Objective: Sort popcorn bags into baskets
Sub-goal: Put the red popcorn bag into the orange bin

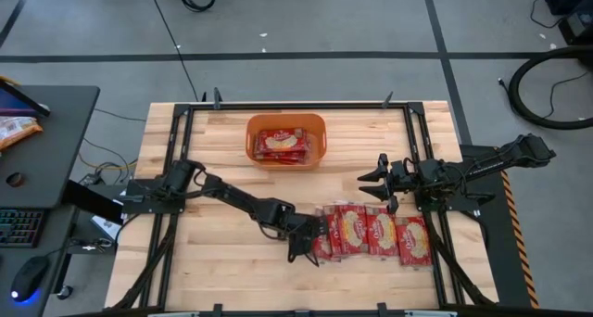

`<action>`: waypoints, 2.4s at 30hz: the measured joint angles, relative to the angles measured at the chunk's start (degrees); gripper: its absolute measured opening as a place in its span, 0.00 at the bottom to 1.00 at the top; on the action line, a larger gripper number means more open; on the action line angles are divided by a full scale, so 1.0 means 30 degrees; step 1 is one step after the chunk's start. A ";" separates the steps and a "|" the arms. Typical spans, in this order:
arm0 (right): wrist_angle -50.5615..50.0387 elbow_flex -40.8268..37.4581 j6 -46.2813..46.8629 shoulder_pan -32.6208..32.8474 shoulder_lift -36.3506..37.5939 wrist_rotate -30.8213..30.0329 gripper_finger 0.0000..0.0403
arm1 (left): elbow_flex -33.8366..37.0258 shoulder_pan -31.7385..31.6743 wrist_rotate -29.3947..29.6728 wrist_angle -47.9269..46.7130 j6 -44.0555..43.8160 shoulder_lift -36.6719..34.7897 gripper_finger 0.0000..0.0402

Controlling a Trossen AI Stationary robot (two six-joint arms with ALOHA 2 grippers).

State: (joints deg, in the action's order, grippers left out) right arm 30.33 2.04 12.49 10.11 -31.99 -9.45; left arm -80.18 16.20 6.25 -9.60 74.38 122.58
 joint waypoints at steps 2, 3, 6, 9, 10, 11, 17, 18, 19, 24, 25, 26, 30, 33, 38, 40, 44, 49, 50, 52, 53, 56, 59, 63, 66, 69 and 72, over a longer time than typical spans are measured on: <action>0.0000 0.0000 0.0000 0.0004 0.0007 0.0000 0.38 | 0.0000 -0.0108 -0.0506 -0.0036 -0.0298 0.0000 0.36; 0.0000 0.0000 0.0000 0.0000 0.0001 -0.0001 0.38 | 0.0000 -0.0122 -0.0598 -0.0065 -0.0583 0.0000 0.33; 0.0000 0.0000 0.0000 0.0001 0.0001 -0.0007 0.38 | 0.0000 -0.0092 -0.0591 -0.0042 -0.1832 0.0000 0.21; 0.0000 0.0000 0.0007 0.0000 0.0004 -0.0007 0.38 | -0.0054 -0.0075 -0.0317 -0.0051 -0.4139 0.0000 0.05; 0.0000 0.0000 0.0007 0.0000 0.0004 -0.0007 0.38 | -0.0120 -0.0062 -0.0197 -0.0171 -0.5117 -0.0007 0.03; 0.0000 0.0000 0.0024 0.0000 0.0007 -0.0007 0.38 | -0.0235 -0.0056 -0.0083 -0.0396 -0.5968 -0.0007 0.03; 0.0000 0.0000 0.0291 0.0000 0.0007 -0.0007 0.38 | -0.1775 0.0209 0.1041 -0.4749 -0.8544 -0.0292 0.02; 0.0000 0.0000 0.0291 0.0000 0.0000 -0.0003 0.38 | -0.2101 0.0253 0.1121 -0.5767 -0.8834 -0.0493 0.01; 0.0004 0.0000 0.0291 0.0000 0.0007 -0.0007 0.38 | -0.2413 0.0265 0.1140 -0.6798 -0.9215 -0.0739 0.01; 0.0168 0.0007 0.0285 0.0000 -0.0057 -0.0021 0.38 | -0.4753 0.0135 0.1329 -1.2702 -1.1836 -0.1944 0.01; 0.0193 0.0007 0.0266 0.0000 -0.0098 -0.0020 0.38 | -0.5232 0.0002 0.1513 -1.3742 -1.2476 -0.2168 0.01; 0.0306 0.0007 0.0216 0.0000 -0.0163 -0.0029 0.38 | -0.5716 -0.0149 0.1802 -1.4627 -1.3116 -0.2433 0.01; 0.0314 0.0007 0.0210 0.0000 -0.0219 -0.0100 0.38 | -0.6966 -0.0908 0.3847 -1.7935 -1.5803 -0.3201 0.01; 0.0306 0.0007 0.0277 0.0000 -0.0226 -0.0266 0.38 | -0.7038 -0.1580 0.6069 -1.9093 -1.7439 -0.3671 0.01; 0.0301 0.0007 0.0284 0.0000 -0.0226 -0.0342 0.38 | -0.6889 -0.3554 0.7836 -2.0633 -2.0903 -0.3992 0.01; 0.0336 0.0007 0.0284 0.0000 -0.0226 -0.0352 0.38 | -0.6871 -0.4502 0.7916 -2.0943 -2.2187 -0.3934 0.01; 0.0393 0.0007 0.0284 0.0000 -0.0211 -0.0437 0.38 | -0.6878 -0.6651 0.7889 -2.0858 -2.4251 -0.3659 0.01; 0.0387 0.0007 0.0288 0.0000 -0.0215 -0.0444 0.38 | -0.6878 -0.8913 0.8228 -2.0336 -2.4159 -0.3006 0.03; 0.0332 0.0007 0.0287 0.0000 -0.0213 -0.0444 0.38 | -0.6878 -0.9255 0.8067 -2.0200 -2.4002 -0.2818 0.03; 0.0367 0.0007 0.0291 0.0000 -0.0233 -0.0444 0.38 | -0.6878 -0.9682 0.7424 -2.0037 -2.3714 -0.2413 0.05; 0.0316 0.0007 0.0291 0.0000 -0.0233 -0.0444 0.38 | -0.6867 -0.9792 0.7189 -1.9930 -2.3604 -0.2278 0.07; 0.0228 0.0007 0.0291 0.0000 -0.0240 -0.0452 0.38 | -0.6863 -0.9778 0.6982 -1.9393 -2.3417 -0.2134 0.16; -0.0475 0.0007 0.0698 0.0039 -0.0320 -0.0511 0.38 | -0.6863 -0.9223 0.6673 -1.8264 -2.2542 -0.2226 0.26; -0.2178 0.0478 0.1142 0.0423 -0.1075 -0.1993 0.38 | -0.6881 -0.8156 0.4598 -1.5058 -2.0983 -0.2821 0.31; -0.3428 0.1564 0.0976 0.0811 -0.2129 -0.2345 0.38 | -0.6878 -0.7706 0.2588 -1.3453 -2.0085 -0.2881 0.30; -0.3649 0.2331 0.0564 0.1499 -0.3504 -0.2346 0.38 | -0.6878 -0.7567 0.1823 -1.2855 -1.9962 -0.2878 0.29; -0.3706 0.3089 0.0335 0.2383 -0.4949 -0.2369 0.38 | -0.6757 -0.7471 0.1503 -1.2820 -2.0069 -0.2879 0.28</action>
State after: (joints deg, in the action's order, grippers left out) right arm 19.21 11.31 13.50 17.26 -46.84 -16.56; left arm -100.45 -6.22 10.76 -48.06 14.17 113.95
